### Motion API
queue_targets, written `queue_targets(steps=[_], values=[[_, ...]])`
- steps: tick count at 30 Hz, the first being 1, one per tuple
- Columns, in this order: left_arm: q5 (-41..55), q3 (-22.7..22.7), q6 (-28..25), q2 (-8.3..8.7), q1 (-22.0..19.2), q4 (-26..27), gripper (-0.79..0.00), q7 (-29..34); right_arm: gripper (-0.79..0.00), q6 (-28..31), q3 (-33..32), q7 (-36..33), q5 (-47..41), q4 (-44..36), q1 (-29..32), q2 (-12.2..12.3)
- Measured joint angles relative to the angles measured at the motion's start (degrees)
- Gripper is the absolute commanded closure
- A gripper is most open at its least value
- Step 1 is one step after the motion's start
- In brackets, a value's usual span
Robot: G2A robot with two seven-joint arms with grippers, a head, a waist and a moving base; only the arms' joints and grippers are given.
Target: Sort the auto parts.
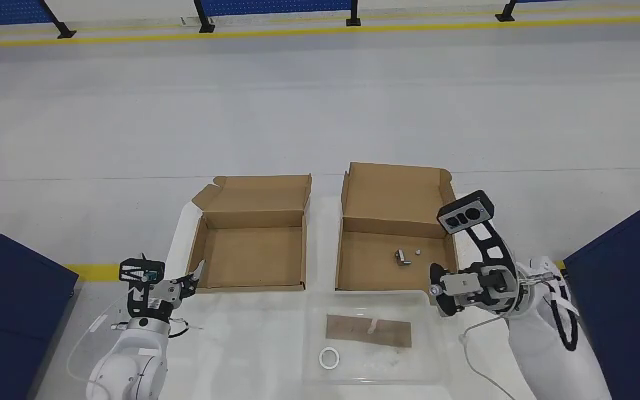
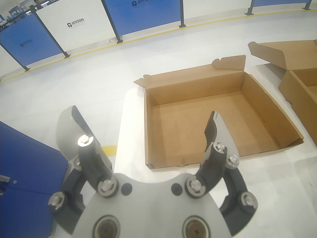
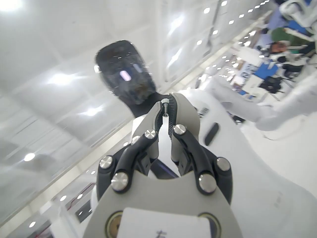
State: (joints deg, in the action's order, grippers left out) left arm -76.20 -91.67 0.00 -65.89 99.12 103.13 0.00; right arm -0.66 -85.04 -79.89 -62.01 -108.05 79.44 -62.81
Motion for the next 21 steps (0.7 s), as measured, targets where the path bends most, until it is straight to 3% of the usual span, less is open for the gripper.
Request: queue_targets(steps=[5, 11, 21], values=[[0.0, 0.0, 0.0, 0.0, 0.0, 0.0, -0.785, 0.0, 0.0, 1.21, -0.77, -0.72, -6.85, 1.6, 0.65, -0.03], [0.0, 0.0, 0.0, 0.0, 0.0, 0.0, -0.785, 0.0, 0.0, 1.17, -0.98, -0.29, -6.37, 1.46, 0.62, 0.04], [0.0, 0.0, 0.0, 0.0, 0.0, 0.0, -0.785, 0.0, 0.0, -0.21, -7.91, 8.25, 18.37, -1.04, 2.66, 1.78]])
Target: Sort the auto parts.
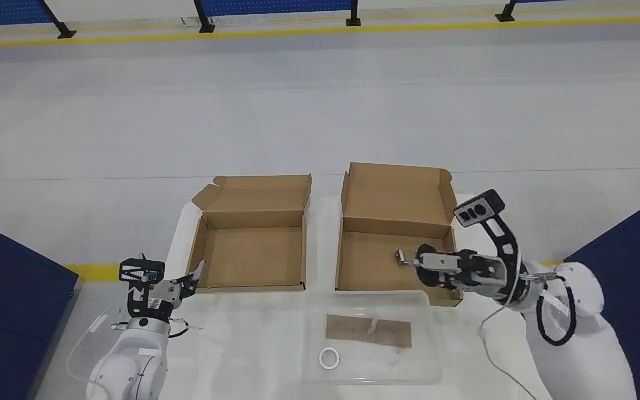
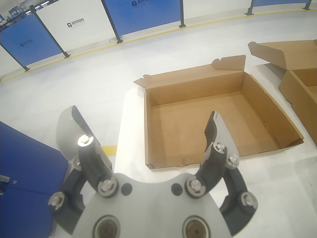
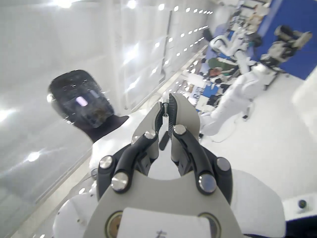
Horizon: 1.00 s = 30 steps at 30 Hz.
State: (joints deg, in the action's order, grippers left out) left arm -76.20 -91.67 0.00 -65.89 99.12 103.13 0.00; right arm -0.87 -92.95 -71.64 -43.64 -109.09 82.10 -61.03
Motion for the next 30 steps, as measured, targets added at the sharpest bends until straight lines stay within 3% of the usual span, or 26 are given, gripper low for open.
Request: queue_targets(steps=[5, 15, 18, 22, 30], values=[[0.0, 0.0, 0.0, 0.0, 0.0, 0.0, -0.785, 0.0, 0.0, -0.77, -3.34, 3.11, 17.3, -3.63, 1.35, 1.06], [0.0, 0.0, 0.0, 0.0, 0.0, 0.0, -0.785, 0.0, 0.0, -0.8, -3.36, 3.41, 17.1, -3.8, 1.35, 1.07], [0.0, 0.0, 0.0, 0.0, 0.0, 0.0, -0.785, 0.0, 0.0, -4.1, -3.42, 7.1, 23.98, -5.09, 1.16, 1.51], [0.0, 0.0, 0.0, 0.0, 0.0, 0.0, -0.785, 0.0, 0.0, -11.62, -1.79, 9.66, 38.81, -5.39, -1.51, 2.33], [0.0, 0.0, 0.0, 0.0, 0.0, 0.0, -0.785, 0.0, 0.0, -17.58, 5.24, 5.27, 50.07, 3.69, -12.2, 3.18]])
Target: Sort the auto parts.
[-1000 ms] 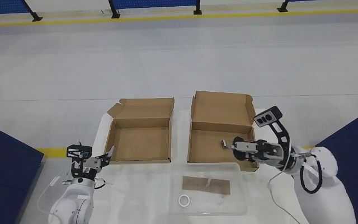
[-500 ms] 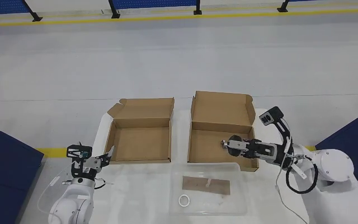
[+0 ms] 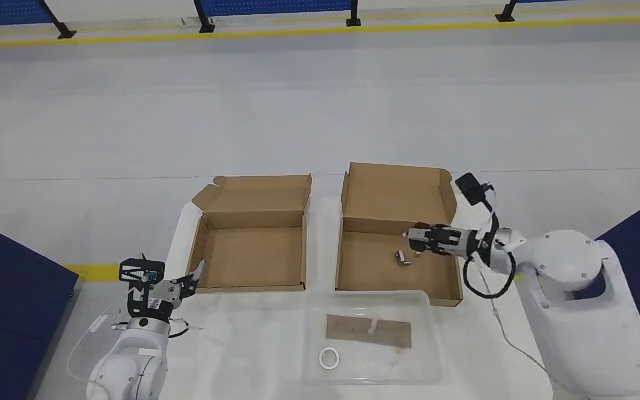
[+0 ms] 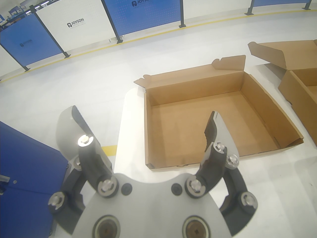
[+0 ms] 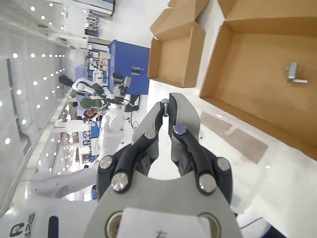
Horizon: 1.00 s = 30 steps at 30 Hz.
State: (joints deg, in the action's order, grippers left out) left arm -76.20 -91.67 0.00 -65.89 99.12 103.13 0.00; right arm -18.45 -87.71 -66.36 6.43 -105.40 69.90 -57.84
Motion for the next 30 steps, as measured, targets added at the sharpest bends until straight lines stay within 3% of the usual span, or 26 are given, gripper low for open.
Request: queue_targets(steps=[5, 16, 21, 26, 30], values=[[0.0, 0.0, 0.0, 0.0, 0.0, 0.0, -0.785, 0.0, 0.0, 0.34, 6.82, 0.64, 3.83, 6.66, -6.39, -0.36], [0.0, 0.0, 0.0, 0.0, 0.0, 0.0, -0.785, 0.0, 0.0, 0.26, 6.72, 1.91, 4.33, 6.74, -6.18, -0.34], [0.0, 0.0, 0.0, 0.0, 0.0, 0.0, -0.785, 0.0, 0.0, -7.67, 9.26, 3.79, 12.22, 8.2, -9.94, -0.13], [0.0, 0.0, 0.0, 0.0, 0.0, 0.0, -0.785, 0.0, 0.0, -17.93, 17.89, 4.65, 22.66, 13.1, -16.82, -1.03], [0.0, 0.0, 0.0, 0.0, 0.0, 0.0, -0.785, 0.0, 0.0, -22.85, 23.59, 5.34, 25.92, 15.99, -20.04, -2.06]])
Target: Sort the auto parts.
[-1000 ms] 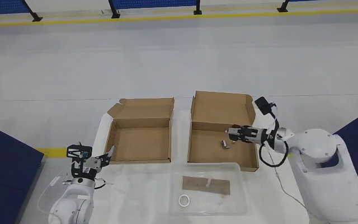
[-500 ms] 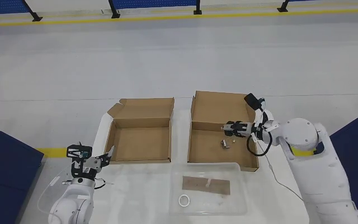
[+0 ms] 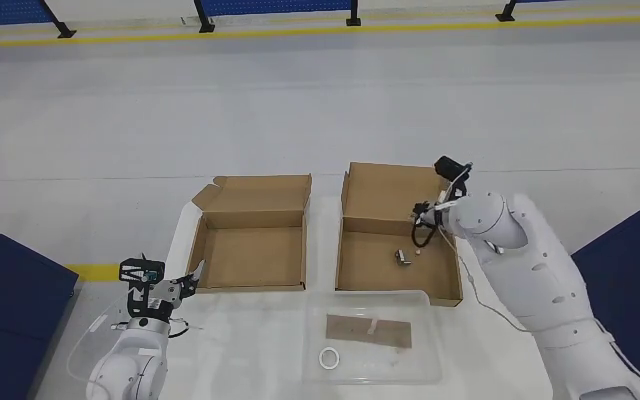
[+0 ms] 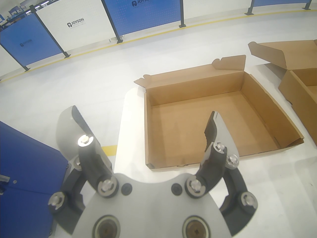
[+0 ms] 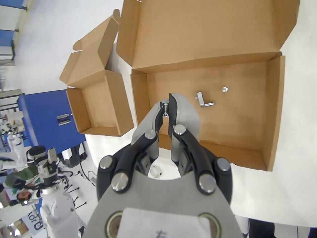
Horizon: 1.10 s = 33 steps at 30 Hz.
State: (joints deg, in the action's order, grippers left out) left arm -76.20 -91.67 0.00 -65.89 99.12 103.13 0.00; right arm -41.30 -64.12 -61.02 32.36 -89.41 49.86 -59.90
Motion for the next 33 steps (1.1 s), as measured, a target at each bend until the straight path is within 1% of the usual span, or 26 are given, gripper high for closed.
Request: queue_targets(steps=[5, 11, 15, 24, 27, 33], values=[[0.0, 0.0, 0.0, 0.0, 0.0, 0.0, -0.785, 0.0, 0.0, -3.82, 4.2, 1.84, 1.93, 2.91, -0.74, -0.92], [0.0, 0.0, 0.0, 0.0, 0.0, 0.0, -0.785, 0.0, 0.0, -5.48, 6.59, 3.53, 2.34, 5.79, -0.31, -1.46], [0.0, 0.0, 0.0, 0.0, 0.0, 0.0, -0.785, 0.0, 0.0, -5.26, 7.72, 3.3, 2.24, 7.17, -0.92, -1.66], [0.0, 0.0, 0.0, 0.0, 0.0, 0.0, -0.785, 0.0, 0.0, -4.78, 7.57, 3.85, 2.03, 7.38, -0.64, -1.69], [0.0, 0.0, 0.0, 0.0, 0.0, 0.0, -0.785, 0.0, 0.0, -4.36, 7.86, 6.89, 1.85, 9.71, -0.51, -2.11], [0.0, 0.0, 0.0, 0.0, 0.0, 0.0, -0.785, 0.0, 0.0, -4.5, 9.99, 9.67, -0.6, 15.77, -3.0, -3.79]])
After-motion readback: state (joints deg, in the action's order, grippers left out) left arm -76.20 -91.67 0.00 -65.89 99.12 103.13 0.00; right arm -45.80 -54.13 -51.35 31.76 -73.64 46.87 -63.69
